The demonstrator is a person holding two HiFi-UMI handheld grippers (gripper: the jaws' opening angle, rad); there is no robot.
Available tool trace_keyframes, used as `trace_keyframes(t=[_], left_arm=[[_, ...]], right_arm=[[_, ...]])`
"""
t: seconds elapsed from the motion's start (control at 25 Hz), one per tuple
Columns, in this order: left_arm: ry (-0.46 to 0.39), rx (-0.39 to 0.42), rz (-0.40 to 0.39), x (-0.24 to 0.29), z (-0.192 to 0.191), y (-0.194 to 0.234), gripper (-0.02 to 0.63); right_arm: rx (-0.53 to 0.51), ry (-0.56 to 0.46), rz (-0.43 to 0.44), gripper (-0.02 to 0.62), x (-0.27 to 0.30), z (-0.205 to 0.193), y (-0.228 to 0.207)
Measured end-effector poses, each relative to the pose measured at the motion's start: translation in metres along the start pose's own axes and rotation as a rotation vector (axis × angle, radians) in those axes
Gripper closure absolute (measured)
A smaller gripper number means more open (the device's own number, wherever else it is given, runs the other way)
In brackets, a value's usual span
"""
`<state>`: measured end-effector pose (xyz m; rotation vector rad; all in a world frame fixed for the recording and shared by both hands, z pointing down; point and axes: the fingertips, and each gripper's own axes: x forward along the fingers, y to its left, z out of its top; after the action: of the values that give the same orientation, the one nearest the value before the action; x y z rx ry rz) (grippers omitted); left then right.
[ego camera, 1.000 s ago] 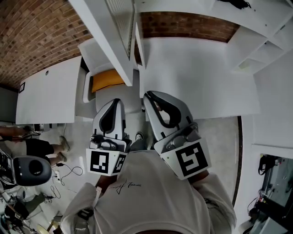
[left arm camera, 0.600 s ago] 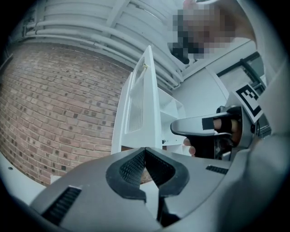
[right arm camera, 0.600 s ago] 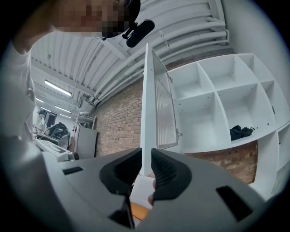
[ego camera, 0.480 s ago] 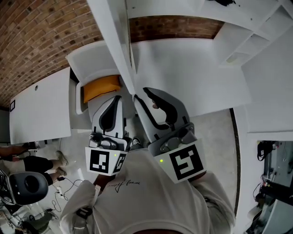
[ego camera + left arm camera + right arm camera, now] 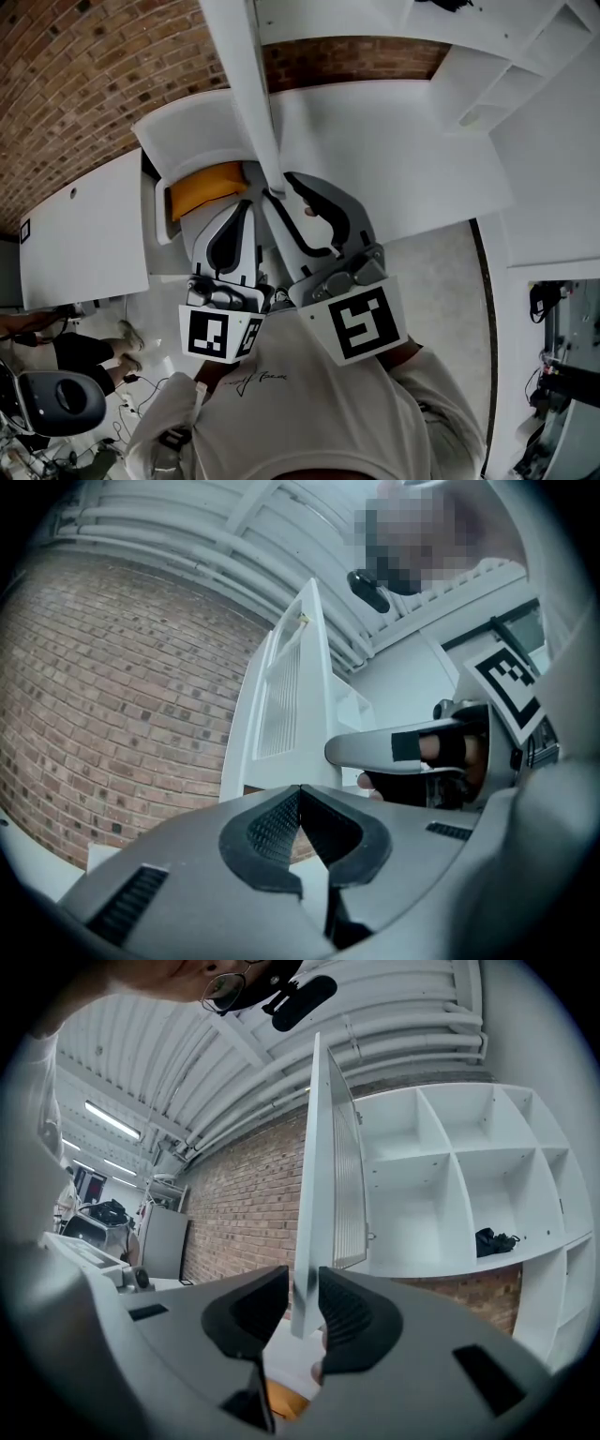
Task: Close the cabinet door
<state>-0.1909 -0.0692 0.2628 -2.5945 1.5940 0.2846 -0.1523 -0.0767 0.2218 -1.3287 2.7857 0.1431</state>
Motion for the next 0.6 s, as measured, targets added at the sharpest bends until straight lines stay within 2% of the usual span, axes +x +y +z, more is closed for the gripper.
trace_keyframes(t=[0.32, 0.6], left_arm=[[-0.020, -0.015, 0.018, 0.001, 0.001, 0.007, 0.589], [-0.025, -0.031, 0.028, 0.002, -0.001, 0.009, 0.589]], right_arm=[[-0.025, -0.011, -0.039, 0.502, 0.004, 0.002, -0.001], [0.014, -0.015, -0.032, 0.508, 0.001, 0.000, -0.004]])
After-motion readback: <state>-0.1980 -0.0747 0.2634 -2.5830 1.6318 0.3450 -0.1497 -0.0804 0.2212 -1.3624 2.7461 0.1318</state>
